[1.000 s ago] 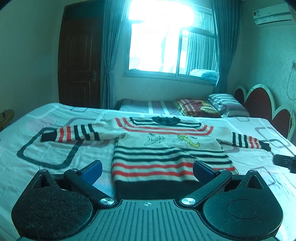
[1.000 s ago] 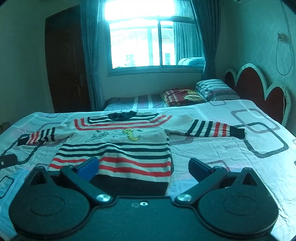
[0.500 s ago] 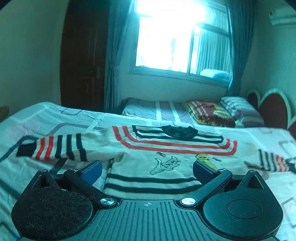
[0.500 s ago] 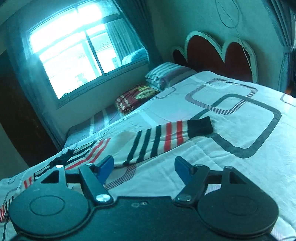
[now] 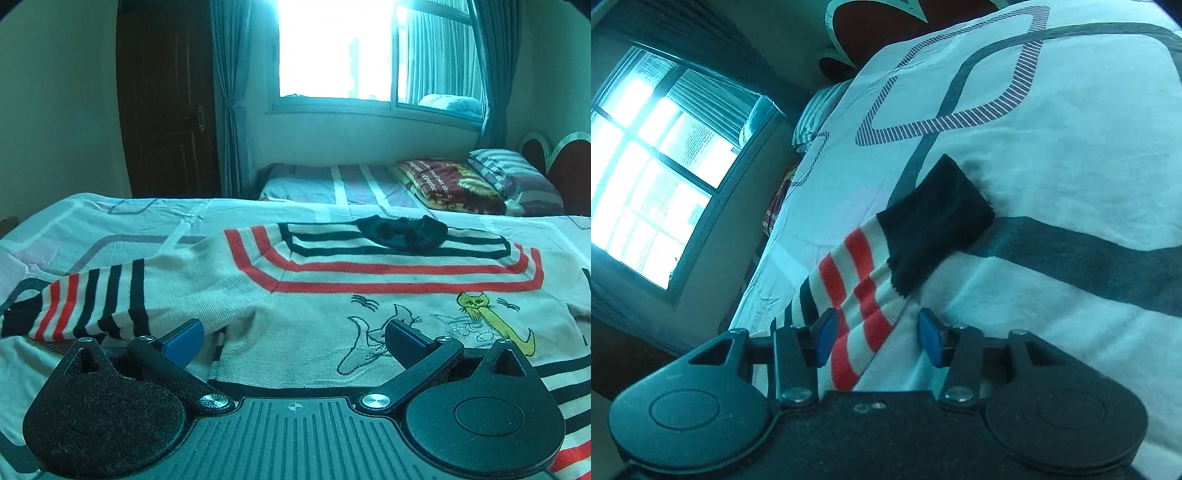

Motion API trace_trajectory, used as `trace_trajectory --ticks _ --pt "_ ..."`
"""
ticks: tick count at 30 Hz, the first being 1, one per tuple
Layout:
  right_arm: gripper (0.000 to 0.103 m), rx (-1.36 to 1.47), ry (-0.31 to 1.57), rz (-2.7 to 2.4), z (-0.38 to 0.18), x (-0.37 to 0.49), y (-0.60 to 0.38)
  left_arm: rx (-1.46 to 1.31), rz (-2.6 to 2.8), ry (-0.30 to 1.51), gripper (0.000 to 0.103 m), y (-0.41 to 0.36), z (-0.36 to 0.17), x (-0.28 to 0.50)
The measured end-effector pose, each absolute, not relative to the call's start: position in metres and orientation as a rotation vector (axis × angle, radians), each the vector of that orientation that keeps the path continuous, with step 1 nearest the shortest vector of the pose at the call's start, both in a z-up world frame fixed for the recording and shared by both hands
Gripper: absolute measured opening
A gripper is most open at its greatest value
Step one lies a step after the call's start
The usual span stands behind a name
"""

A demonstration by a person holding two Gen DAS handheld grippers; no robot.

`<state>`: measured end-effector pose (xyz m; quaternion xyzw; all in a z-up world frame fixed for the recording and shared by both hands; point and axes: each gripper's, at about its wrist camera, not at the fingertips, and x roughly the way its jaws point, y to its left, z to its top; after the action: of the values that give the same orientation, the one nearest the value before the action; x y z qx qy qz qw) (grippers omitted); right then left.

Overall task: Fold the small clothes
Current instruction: 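Grasp the black cuff of a striped sleeve with the right gripper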

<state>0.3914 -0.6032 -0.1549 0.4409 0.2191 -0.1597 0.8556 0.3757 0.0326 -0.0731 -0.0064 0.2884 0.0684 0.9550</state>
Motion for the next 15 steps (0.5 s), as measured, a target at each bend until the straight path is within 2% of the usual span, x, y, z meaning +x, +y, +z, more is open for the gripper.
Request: trace_trajectory --ticks 2,5,6,7,9,12,14,15 --pt "0.045 0.920 0.457 -0.353 -0.154 0.399 -0.604 -0.025 0.135 0.593 0.103 0.035 -0.076 0.375" --pt "0.035 0.940 0.444 -0.380 -0.154 0.403 -0.610 -0.033 0.134 0.594 0.103 0.036 -0.078 0.377" --pt "0.022 0.949 0.449 -0.402 -0.156 0.403 -0.612 -0.037 0.136 0.594 0.103 0.037 -0.078 0.377" --pt "0.016 0.959 0.453 -0.413 -0.157 0.402 -0.613 -0.041 0.137 0.594 0.103 0.038 -0.078 0.377" --pt "0.016 0.967 0.439 -0.393 -0.159 0.399 -0.617 -0.047 0.139 0.597 0.103 0.041 -0.077 0.376" --pt "0.004 0.866 0.456 -0.403 -0.157 0.401 -0.616 -0.042 0.150 0.603 0.103 0.048 -0.077 0.374" --pt "0.004 0.779 0.479 -0.436 -0.149 0.408 -0.608 -0.040 0.177 0.621 0.103 0.054 -0.078 0.373" --pt "0.007 0.703 0.498 -0.457 -0.142 0.414 -0.598 -0.043 0.186 0.628 0.103 0.059 -0.077 0.371"
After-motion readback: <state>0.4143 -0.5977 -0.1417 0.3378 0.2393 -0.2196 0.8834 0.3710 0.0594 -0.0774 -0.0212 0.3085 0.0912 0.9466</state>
